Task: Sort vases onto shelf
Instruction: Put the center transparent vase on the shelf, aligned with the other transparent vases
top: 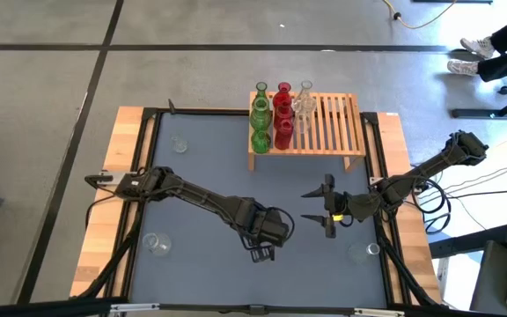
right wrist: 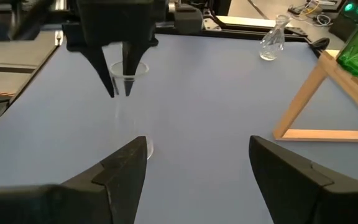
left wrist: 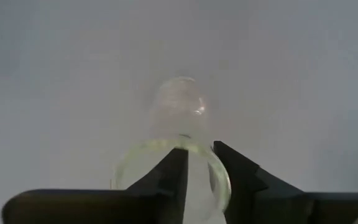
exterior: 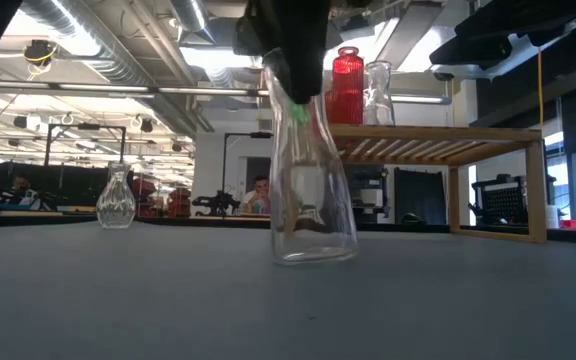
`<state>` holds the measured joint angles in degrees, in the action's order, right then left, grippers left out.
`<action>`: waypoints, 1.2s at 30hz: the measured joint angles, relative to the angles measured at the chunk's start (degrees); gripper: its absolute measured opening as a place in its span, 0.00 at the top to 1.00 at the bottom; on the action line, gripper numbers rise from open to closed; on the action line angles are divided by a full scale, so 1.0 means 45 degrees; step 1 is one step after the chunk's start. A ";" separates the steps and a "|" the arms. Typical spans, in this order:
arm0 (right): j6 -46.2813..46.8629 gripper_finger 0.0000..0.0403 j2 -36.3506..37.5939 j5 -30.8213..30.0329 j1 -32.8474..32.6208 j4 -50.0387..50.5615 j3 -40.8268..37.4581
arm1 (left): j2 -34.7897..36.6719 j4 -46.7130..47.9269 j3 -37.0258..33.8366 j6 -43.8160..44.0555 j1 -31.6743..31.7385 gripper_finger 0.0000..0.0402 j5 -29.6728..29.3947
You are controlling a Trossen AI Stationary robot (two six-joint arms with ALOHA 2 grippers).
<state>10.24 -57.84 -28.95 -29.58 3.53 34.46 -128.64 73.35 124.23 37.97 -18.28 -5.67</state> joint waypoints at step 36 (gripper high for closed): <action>0.0064 0.34 -0.1554 0.0769 -0.0005 -0.1105 0.0000 | 0.3362 -0.0290 -0.2524 -0.0705 -0.2834 0.75 -0.4845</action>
<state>10.53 -64.84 -25.49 -29.61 -1.44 34.46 -113.51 72.05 112.88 34.80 -31.04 -27.47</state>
